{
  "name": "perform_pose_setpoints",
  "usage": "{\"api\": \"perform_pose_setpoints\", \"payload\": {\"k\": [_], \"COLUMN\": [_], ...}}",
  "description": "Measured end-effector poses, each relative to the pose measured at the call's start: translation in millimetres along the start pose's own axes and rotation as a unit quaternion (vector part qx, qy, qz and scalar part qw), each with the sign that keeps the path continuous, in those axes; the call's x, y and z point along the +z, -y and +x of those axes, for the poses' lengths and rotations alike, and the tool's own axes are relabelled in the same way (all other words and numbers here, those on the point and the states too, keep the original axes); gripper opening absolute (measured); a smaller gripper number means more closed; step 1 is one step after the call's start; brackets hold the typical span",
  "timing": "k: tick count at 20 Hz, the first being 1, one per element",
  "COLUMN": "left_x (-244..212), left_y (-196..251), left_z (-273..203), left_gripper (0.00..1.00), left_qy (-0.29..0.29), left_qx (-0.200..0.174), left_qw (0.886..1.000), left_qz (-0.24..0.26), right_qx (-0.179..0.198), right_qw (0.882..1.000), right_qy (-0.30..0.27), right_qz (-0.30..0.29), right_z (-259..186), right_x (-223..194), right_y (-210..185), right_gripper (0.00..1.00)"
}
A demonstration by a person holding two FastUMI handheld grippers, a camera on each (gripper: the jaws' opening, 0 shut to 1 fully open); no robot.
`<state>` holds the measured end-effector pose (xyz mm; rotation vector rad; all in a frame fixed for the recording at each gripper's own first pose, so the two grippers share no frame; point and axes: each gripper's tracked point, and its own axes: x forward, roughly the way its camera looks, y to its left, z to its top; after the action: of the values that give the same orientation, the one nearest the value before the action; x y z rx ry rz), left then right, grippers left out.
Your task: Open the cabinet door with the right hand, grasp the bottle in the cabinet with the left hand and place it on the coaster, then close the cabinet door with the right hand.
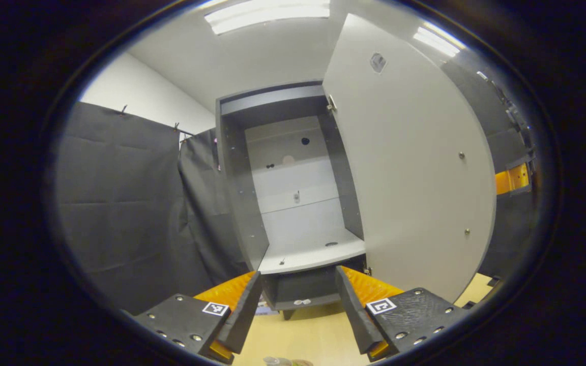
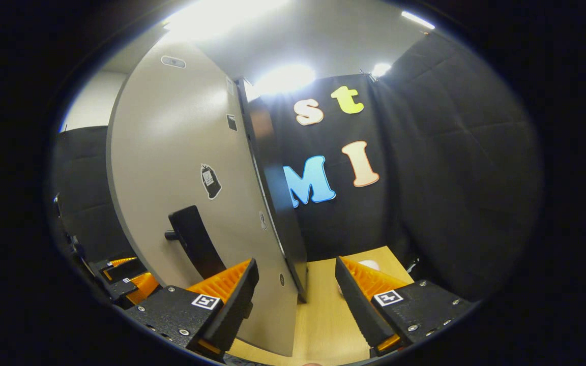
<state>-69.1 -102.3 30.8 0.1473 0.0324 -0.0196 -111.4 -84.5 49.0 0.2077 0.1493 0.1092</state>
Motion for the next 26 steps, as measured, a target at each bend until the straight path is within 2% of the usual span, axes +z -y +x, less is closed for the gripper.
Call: {"api": "perform_pose_setpoints", "payload": {"k": [2,3,4,7,8,9,12,13,14,16,17,21,22,24,25,26], "left_x": [-10.2,-16.5,-20.3,-25.9,-28.9,-32.8,-45.2,-48.4,-49.7,-50.9,-53.6,-54.8,-55.4,-56.6,-59.1,-60.6], "left_y": [-17.1,-26.4,-35.0,-54.6,-59.0,-66.6,-83.9,-87.8,-92.1,-100.9,-105.8,-114.8,-117.7,-122.0,-123.9,-126.9], "left_z": [13.4,21.4,28.3,42.8,46.4,50.1,59.3,61.2,62.8,65.3,66.8,75.3,76.2,77.7,78.6,78.8], "left_gripper": [0.82,0.89,0.82,0.82,0.76,0.82,0.82,0.89,0.82,0.79,0.82,0.82,0.86,0.82,0.76,0.82], "left_qy": [-0.004,-0.011,-0.015,-0.011,-0.011,-0.010,-0.015,-0.015,-0.013,-0.007,-0.007,0.000,0.002,0.004,0.003,0.002], "left_qx": [-0.005,-0.004,0.000,-0.001,-0.005,-0.007,-0.013,-0.016,-0.019,-0.022,-0.021,-0.030,-0.033,-0.041,-0.045,-0.046], "left_qw": [1.000,1.000,1.000,1.000,0.999,0.999,0.999,0.999,0.999,0.999,0.999,0.999,0.999,0.998,0.998,0.998], "left_qz": [-0.021,-0.023,-0.021,-0.029,-0.034,-0.037,-0.034,-0.032,-0.031,-0.028,-0.027,-0.034,-0.035,-0.037,-0.035,-0.030], "right_qx": [-0.008,-0.009,-0.005,-0.002,-0.004,-0.007,-0.014,-0.019,-0.025,-0.038,-0.041,-0.048,-0.052,-0.051,-0.053,-0.058], "right_qw": [1.000,1.000,1.000,0.999,0.998,0.998,0.998,0.998,0.998,0.998,0.998,0.998,0.998,0.998,0.998,0.997], "right_qy": [-0.002,-0.001,0.000,0.004,0.010,0.014,0.015,0.015,0.017,0.018,0.017,0.021,0.023,0.029,0.032,0.035], "right_qz": [-0.016,-0.023,-0.029,-0.051,-0.060,-0.066,-0.057,-0.052,-0.050,-0.043,-0.036,-0.034,-0.036,-0.030,-0.027,-0.024], "right_z": [-1.4,-0.8,-1.0,0.9,2.6,4.9,11.3,12.4,13.5,13.9,15.5,19.3,20.4,24.9,27.8,29.5], "right_x": [0.5,0.7,-1.3,-4.7,-4.2,-5.7,-12.9,-13.9,-13.4,-13.2,-15.2,-14.1,-14.3,-18.3,-19.3,-19.5], "right_y": [-9.0,-17.6,-27.6,-59.1,-67.0,-74.3,-88.2,-90.2,-90.9,-91.7,-93.8,-105.1,-107.2,-116.5,-118.8,-119.6], "right_gripper": [0.93,0.94,0.94,0.94,0.94,0.94,0.94,0.94,0.94,0.94,0.94,0.94,0.94,0.94,0.93,0.94]}}
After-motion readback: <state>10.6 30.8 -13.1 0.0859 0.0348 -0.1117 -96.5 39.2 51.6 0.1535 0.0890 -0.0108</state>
